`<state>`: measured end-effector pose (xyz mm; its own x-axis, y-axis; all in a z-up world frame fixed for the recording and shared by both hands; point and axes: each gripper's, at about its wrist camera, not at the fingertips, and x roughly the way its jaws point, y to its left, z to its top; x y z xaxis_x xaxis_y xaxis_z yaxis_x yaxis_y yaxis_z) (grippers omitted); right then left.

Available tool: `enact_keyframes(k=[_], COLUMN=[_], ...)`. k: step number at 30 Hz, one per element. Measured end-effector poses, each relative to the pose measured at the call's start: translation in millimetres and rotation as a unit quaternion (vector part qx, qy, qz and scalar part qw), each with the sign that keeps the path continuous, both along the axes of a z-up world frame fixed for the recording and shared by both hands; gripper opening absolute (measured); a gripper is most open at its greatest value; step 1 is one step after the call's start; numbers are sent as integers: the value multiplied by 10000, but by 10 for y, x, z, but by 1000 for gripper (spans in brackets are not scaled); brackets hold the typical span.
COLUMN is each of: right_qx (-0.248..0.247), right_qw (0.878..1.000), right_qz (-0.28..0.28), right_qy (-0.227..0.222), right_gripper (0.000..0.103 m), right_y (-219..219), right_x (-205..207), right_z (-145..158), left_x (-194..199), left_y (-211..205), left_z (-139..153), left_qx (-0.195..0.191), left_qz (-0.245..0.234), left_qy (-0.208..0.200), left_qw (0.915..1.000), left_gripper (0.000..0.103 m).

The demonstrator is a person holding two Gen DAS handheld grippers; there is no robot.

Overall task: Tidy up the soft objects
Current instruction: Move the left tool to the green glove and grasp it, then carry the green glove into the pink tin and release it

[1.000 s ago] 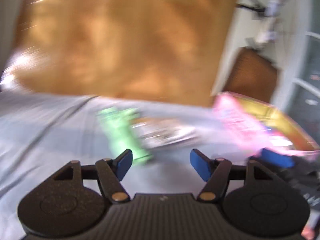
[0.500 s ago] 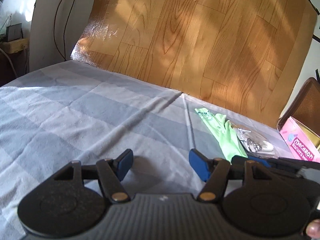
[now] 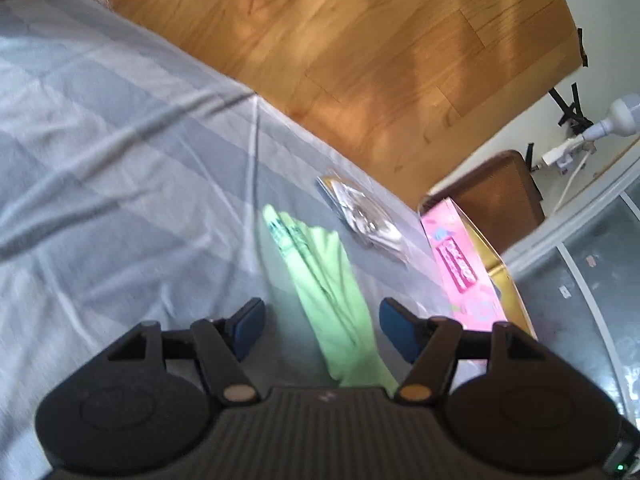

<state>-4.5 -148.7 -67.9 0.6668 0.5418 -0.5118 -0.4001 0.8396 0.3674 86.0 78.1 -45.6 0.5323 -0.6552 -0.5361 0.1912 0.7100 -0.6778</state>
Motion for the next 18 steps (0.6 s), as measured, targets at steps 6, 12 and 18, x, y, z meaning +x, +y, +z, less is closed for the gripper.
enact_keyframes(k=[6, 12, 18], right_qx=[282, 104, -115], right_qw=[9991, 9936, 9550], right_qz=[152, -443, -1971], right_qy=[-276, -1037, -2216], right_gripper=[5, 5, 5], right_y=[-62, -431, -1185], right_x=[-150, -352, -451], right_z=[113, 304, 694], left_x=[-33, 89, 197], left_y=[-405, -964, -2084], left_z=[37, 370, 1147], left_qx=[467, 311, 246], left_qz=[-138, -714, -1793], left_qy=[109, -272, -1539], left_qw=[9988, 9966, 9714], left_gripper=[24, 7, 7])
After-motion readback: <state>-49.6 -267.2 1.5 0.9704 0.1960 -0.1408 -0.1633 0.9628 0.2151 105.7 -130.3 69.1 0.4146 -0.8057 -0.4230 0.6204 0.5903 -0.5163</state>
